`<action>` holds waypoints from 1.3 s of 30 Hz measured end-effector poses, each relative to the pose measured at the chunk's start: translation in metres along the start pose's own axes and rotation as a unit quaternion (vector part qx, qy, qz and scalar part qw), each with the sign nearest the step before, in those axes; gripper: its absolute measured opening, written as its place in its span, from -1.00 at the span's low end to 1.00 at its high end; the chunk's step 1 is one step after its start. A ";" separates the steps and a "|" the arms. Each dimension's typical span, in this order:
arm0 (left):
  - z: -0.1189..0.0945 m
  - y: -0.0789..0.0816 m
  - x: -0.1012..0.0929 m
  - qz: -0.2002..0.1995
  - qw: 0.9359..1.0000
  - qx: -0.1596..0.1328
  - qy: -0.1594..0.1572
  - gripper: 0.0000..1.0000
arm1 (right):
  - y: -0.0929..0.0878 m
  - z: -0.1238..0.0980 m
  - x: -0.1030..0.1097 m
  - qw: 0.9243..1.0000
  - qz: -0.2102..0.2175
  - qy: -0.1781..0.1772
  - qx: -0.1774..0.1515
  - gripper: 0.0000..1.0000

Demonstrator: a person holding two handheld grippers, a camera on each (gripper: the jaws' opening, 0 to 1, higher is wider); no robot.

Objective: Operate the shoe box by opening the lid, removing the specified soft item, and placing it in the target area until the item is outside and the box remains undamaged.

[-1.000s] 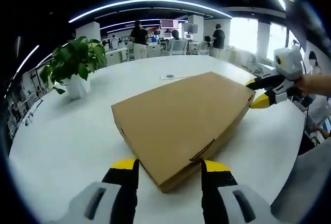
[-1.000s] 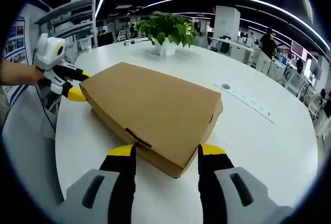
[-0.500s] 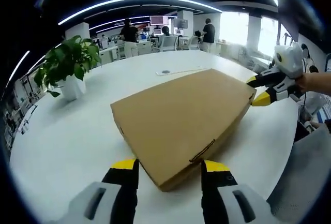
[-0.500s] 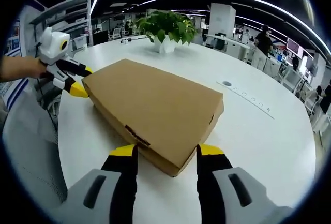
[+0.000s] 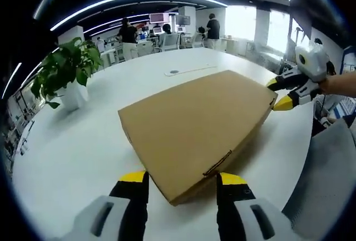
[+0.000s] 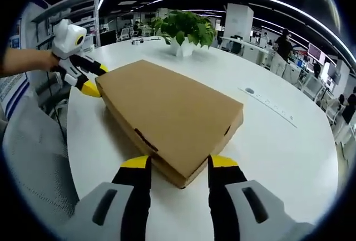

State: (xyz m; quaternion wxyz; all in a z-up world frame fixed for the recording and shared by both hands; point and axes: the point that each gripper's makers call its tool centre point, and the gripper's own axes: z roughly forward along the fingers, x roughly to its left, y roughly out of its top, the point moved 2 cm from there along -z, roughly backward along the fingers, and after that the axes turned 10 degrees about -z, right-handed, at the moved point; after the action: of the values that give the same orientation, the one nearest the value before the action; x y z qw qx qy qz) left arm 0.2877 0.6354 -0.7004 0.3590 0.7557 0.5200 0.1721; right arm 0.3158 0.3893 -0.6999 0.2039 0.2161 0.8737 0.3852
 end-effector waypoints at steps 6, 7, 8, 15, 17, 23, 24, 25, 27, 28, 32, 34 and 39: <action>-0.007 -0.005 0.013 0.013 1.000 0.009 -0.003 -0.01 | 0.005 0.000 0.019 1.000 -0.003 0.008 -0.005 -0.31; -0.008 -0.005 0.015 0.014 1.000 0.009 -0.004 0.00 | 0.006 0.000 0.023 1.000 -0.005 0.010 -0.006 -0.31; -0.010 -0.007 0.017 0.016 1.000 0.010 -0.005 0.00 | 0.006 0.001 0.024 1.000 -0.004 0.011 -0.007 -0.32; -0.019 -0.014 0.028 0.021 1.000 0.015 -0.008 0.00 | 0.013 0.002 0.040 1.000 0.006 0.019 -0.016 -0.34; -0.022 -0.016 0.030 0.023 1.000 0.016 -0.009 0.00 | 0.014 0.002 0.044 1.000 0.006 0.022 -0.018 -0.35; -0.031 -0.023 0.037 0.026 0.999 0.018 -0.012 0.01 | 0.017 0.002 0.059 0.999 0.005 0.030 -0.026 -0.37; -0.032 -0.024 0.037 0.025 0.999 0.019 -0.012 0.01 | 0.017 0.002 0.060 0.999 0.004 0.031 -0.028 -0.37; -0.033 -0.025 0.038 0.023 0.999 0.019 -0.012 0.00 | 0.017 0.002 0.061 0.999 0.002 0.032 -0.030 -0.37; -0.033 -0.026 0.038 0.021 1.000 0.019 -0.014 0.00 | 0.018 0.001 0.060 0.999 0.007 0.032 -0.034 -0.39; -0.033 -0.025 0.038 0.021 1.000 0.018 -0.014 0.00 | 0.018 0.001 0.060 0.999 0.011 0.034 -0.036 -0.39; -0.032 -0.025 0.039 0.021 0.999 0.020 -0.014 0.01 | 0.018 0.001 0.060 0.999 0.009 0.034 -0.035 -0.39; -0.032 -0.025 0.039 0.021 0.999 0.021 -0.014 0.01 | 0.018 0.001 0.060 0.999 0.010 0.034 -0.035 -0.39; -0.032 -0.024 0.038 0.013 1.000 0.024 -0.016 0.03 | 0.019 0.000 0.060 0.999 0.013 0.035 -0.039 -0.39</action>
State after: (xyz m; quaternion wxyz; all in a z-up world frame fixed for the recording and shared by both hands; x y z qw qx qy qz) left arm 0.2670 0.6866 -0.7003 0.3467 0.7734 0.5082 0.1528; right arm 0.2708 0.4326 -0.6966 0.1768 0.2057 0.8617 0.4288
